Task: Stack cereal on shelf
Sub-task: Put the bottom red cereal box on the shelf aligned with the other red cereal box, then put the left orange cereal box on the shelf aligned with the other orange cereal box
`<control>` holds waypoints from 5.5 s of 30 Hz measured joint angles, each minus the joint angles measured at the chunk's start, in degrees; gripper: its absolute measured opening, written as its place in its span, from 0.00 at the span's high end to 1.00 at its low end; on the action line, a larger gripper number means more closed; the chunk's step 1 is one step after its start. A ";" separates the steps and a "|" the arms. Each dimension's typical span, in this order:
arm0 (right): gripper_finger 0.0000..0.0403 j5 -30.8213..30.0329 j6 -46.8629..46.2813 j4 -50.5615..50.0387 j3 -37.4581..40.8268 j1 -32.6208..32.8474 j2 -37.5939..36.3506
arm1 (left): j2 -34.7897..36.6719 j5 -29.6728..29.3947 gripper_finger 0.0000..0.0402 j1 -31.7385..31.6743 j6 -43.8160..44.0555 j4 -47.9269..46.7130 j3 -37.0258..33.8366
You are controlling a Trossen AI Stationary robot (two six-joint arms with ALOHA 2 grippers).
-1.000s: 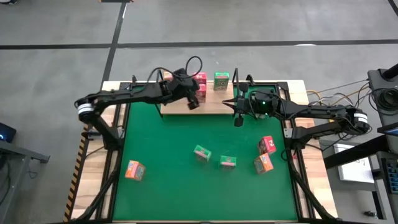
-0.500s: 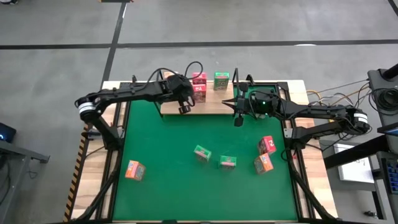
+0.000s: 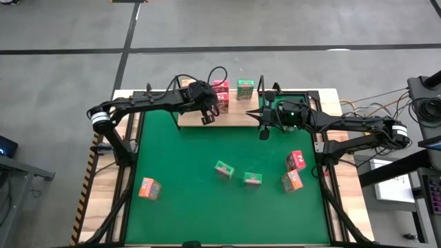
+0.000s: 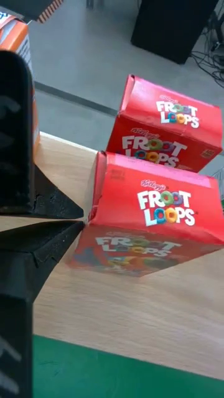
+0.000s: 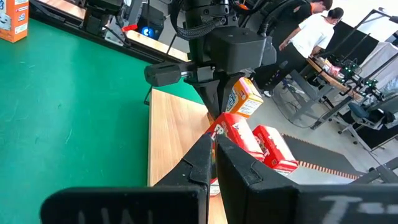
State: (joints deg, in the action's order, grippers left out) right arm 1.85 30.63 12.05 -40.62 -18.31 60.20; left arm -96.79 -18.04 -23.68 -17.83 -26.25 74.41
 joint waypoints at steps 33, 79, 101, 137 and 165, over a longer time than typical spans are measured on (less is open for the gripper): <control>0.97 -0.07 0.51 -0.04 0.00 0.00 0.00 | 2.28 14.15 1.00 -0.04 -0.98 -6.74 0.07; 0.97 0.00 1.16 0.09 0.00 -0.50 0.00 | -1.55 8.07 1.00 -1.08 -3.09 -1.73 -0.26; 0.97 0.00 1.50 0.19 0.00 -0.50 0.00 | 0.76 2.72 1.00 -0.91 -2.19 -4.96 -0.31; 0.97 -0.06 3.19 0.88 0.00 -0.50 0.00 | 6.14 14.27 1.00 9.90 24.91 -42.84 11.75; 0.97 0.07 3.19 1.88 0.02 -0.48 0.00 | 16.34 22.60 0.47 55.46 121.97 -60.46 -1.07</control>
State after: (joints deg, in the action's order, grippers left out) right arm 1.91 33.82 13.93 -40.60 -18.79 60.20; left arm -80.46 4.56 31.78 104.14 -86.71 73.34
